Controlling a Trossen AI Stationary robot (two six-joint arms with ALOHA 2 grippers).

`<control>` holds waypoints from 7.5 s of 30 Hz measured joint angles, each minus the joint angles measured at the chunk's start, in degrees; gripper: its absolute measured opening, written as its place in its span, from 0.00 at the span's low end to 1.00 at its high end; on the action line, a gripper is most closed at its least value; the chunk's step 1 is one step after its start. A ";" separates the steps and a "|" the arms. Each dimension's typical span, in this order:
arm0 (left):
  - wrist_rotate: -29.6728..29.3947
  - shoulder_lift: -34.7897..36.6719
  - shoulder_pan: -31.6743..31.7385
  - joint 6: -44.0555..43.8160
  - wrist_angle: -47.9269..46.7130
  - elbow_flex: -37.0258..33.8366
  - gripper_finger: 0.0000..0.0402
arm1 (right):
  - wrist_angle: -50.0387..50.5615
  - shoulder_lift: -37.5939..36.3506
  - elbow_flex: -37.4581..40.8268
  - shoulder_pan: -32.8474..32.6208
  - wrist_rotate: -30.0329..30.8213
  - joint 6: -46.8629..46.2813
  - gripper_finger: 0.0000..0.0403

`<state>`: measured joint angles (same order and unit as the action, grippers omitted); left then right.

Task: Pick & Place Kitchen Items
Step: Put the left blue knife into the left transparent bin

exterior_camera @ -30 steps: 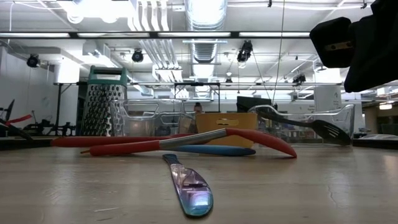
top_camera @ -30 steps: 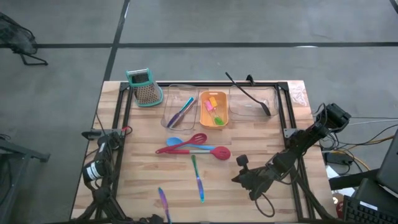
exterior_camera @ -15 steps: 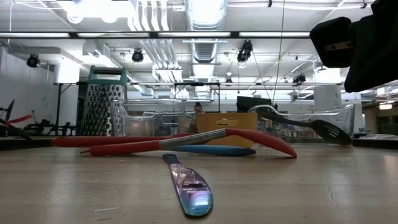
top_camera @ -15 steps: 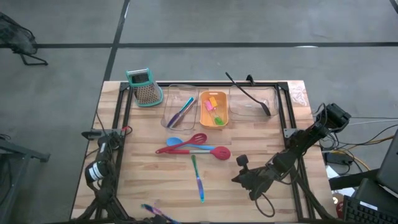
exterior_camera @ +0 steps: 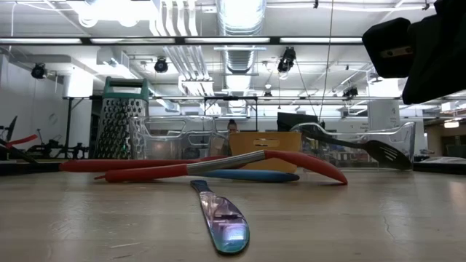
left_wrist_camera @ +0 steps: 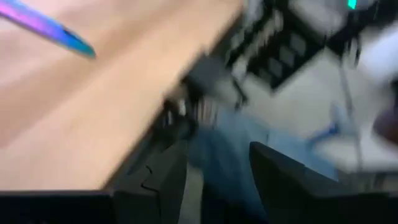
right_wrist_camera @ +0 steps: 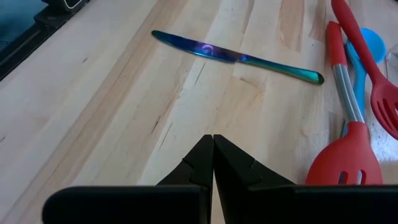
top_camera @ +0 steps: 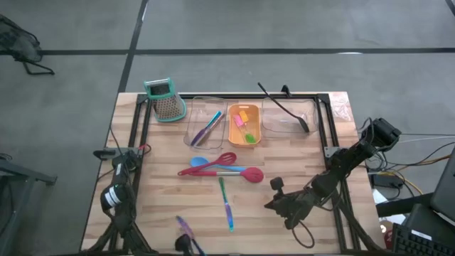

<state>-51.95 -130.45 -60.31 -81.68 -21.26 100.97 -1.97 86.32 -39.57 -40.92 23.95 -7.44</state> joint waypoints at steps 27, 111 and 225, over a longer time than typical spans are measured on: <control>29.65 1.09 4.89 8.27 -16.87 12.02 0.24 | -0.38 0.00 0.00 -0.05 -0.40 0.41 0.02; 2.13 -2.33 -0.02 -53.00 16.46 -12.78 0.48 | -3.02 0.00 3.80 -0.09 -0.38 -0.62 0.02; -8.14 -1.46 -1.51 -38.59 24.07 -11.08 0.01 | -28.23 44.28 -40.35 5.66 -26.94 31.45 0.51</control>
<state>-60.10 -131.92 -61.82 -120.27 2.81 89.89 -30.21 130.60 -79.93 -35.26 -2.99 24.01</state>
